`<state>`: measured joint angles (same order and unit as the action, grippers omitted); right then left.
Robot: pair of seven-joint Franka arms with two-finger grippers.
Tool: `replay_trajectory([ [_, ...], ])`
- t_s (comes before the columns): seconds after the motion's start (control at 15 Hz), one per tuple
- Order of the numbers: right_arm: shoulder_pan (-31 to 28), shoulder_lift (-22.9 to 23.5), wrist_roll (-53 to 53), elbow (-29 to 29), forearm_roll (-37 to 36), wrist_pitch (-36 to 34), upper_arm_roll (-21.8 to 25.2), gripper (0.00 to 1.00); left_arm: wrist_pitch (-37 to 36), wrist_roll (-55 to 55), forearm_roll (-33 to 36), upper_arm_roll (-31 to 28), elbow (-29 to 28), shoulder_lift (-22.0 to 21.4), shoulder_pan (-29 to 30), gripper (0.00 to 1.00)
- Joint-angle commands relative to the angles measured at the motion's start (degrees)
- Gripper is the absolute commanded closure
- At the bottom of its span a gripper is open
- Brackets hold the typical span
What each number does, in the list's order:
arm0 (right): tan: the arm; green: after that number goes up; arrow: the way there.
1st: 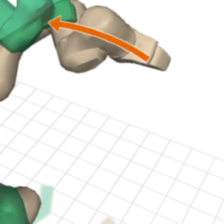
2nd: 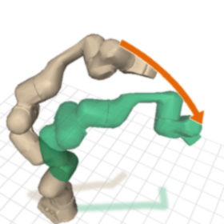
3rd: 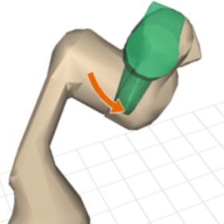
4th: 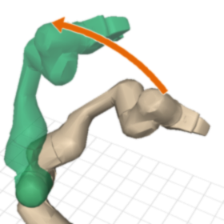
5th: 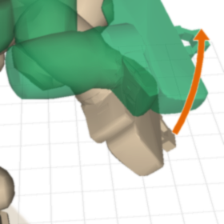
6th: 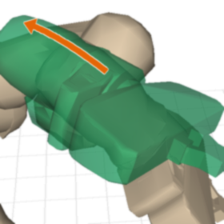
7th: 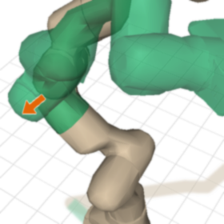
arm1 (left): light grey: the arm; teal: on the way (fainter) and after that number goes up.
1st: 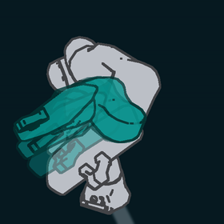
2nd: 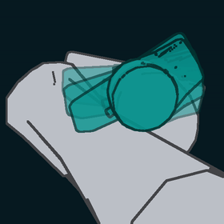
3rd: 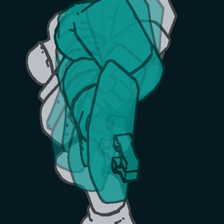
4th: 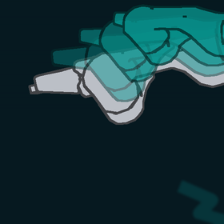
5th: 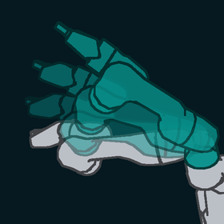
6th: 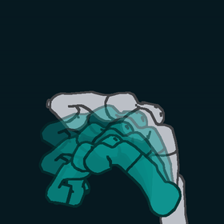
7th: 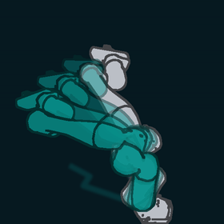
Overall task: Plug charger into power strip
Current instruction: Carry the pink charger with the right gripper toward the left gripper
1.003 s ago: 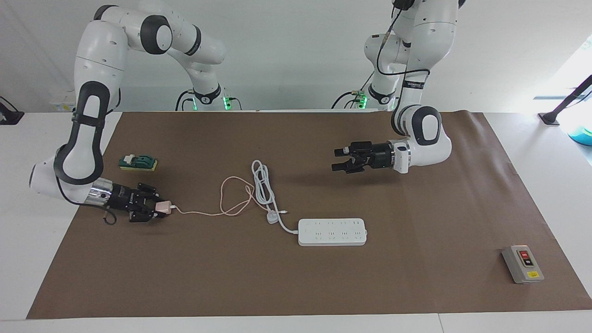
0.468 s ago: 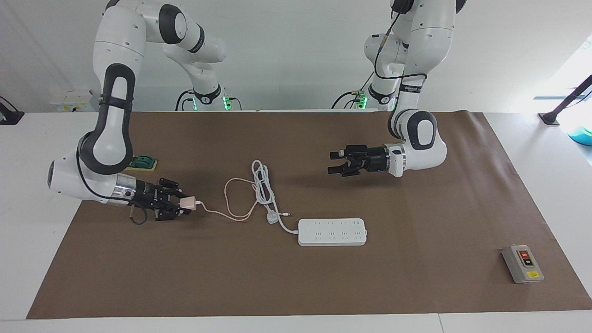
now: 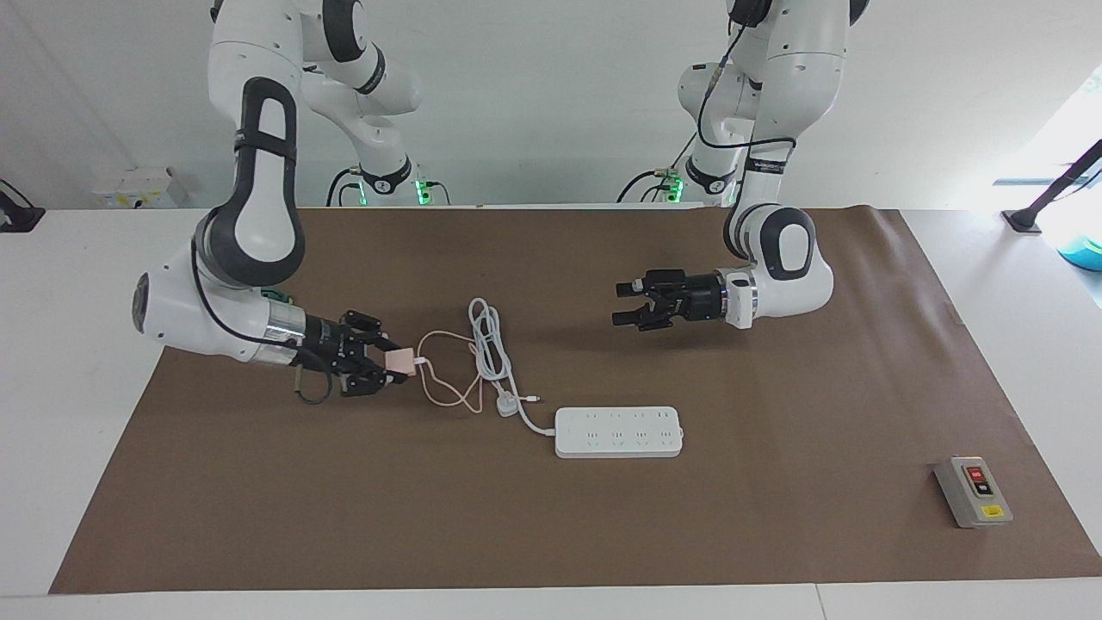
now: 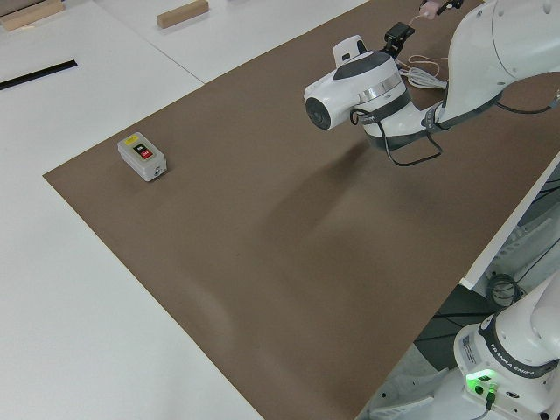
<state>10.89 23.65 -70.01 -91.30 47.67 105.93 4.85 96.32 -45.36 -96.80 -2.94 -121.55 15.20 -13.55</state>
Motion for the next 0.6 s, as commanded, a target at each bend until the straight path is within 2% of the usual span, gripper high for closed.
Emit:
replay_trajectory([
  [0.0, 4.65, -0.36, -6.17, 1.73, 1.28, 3.57, 0.16, 1.00, -1.58, -1.40, -0.85, 0.13, 0.79, 1.23, 0.81, 0.00],
  [0.53, 18.37, 0.08, -12.07, 2.00, 2.78, 14.30, 0.16, 1.00, -1.58, -1.40, -0.85, 0.13, 0.87, 1.32, 0.98, 0.00],
])
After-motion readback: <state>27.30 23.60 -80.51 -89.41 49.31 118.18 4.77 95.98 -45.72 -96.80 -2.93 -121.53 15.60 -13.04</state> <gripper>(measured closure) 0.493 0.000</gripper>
